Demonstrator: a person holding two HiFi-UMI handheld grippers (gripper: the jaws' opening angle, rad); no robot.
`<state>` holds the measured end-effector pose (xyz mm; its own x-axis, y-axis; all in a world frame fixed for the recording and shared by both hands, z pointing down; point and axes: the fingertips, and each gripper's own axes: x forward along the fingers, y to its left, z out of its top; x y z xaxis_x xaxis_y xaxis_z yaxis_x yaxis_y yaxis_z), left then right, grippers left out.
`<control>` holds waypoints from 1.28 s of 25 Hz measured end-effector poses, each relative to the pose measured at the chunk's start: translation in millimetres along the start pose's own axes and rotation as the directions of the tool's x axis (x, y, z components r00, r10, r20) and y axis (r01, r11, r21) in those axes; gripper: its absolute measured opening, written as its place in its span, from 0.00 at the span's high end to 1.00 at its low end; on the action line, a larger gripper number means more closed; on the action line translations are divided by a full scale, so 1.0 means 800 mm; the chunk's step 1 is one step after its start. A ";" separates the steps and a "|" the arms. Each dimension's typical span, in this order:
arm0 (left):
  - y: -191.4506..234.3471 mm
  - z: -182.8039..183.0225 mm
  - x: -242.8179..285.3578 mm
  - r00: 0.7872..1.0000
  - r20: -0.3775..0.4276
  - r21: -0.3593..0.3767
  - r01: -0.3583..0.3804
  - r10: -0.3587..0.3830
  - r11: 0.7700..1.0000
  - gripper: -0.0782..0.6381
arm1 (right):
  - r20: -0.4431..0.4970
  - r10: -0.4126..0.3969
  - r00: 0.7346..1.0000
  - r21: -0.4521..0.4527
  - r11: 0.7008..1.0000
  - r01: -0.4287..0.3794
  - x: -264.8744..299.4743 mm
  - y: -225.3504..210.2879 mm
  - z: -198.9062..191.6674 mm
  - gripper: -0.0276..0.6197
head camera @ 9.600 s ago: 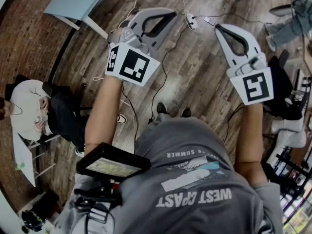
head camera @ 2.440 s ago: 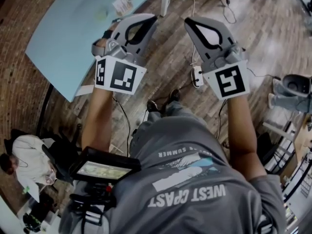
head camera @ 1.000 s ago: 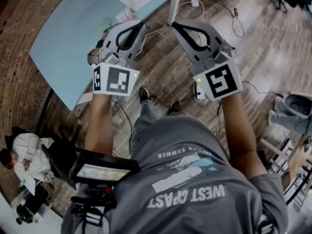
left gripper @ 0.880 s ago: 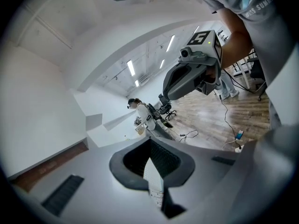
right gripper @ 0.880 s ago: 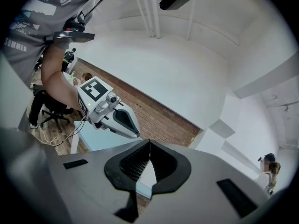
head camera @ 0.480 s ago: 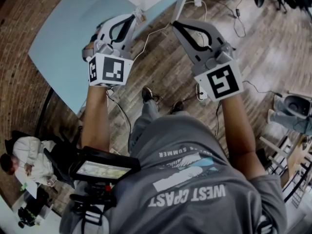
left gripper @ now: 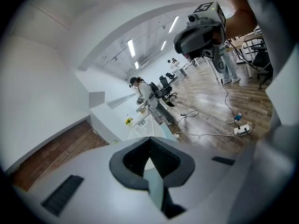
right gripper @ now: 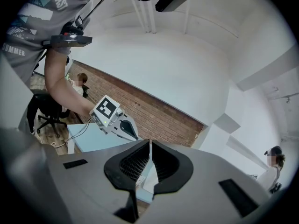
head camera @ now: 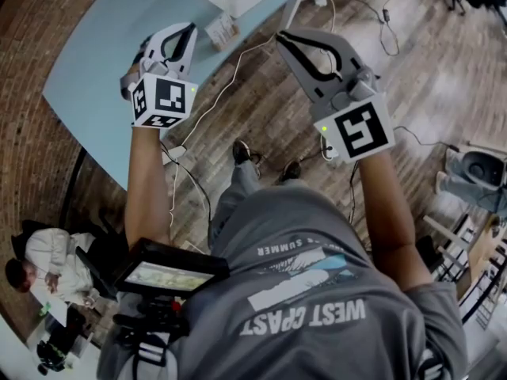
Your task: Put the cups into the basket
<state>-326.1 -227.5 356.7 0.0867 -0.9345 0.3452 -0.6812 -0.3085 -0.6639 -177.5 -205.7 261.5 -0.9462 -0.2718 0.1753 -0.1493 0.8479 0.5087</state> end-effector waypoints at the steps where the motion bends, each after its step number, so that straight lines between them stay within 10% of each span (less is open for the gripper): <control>1: 0.001 -0.010 0.005 1.000 -0.017 -0.002 0.010 -0.010 1.000 0.89 | -0.004 0.001 1.000 0.003 1.000 -0.001 0.002 -0.001 -0.002 0.94; 17: -0.031 -0.156 0.085 0.943 -0.247 -0.086 0.208 -0.223 0.974 0.84 | -0.053 -0.011 0.999 0.045 0.999 0.014 0.024 -0.017 -0.033 0.94; 32: -0.086 -0.281 0.125 0.805 -0.457 -0.169 0.339 -0.379 0.925 0.69 | -0.096 -0.024 0.995 0.068 0.997 0.031 0.034 -0.021 -0.061 0.94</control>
<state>-434.2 -260.0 586.0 -0.0049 -0.5540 0.8325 -0.7242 -0.5721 -0.3850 -186.7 -249.8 299.1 -0.9104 -0.3349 0.2429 -0.1977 0.8679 0.4557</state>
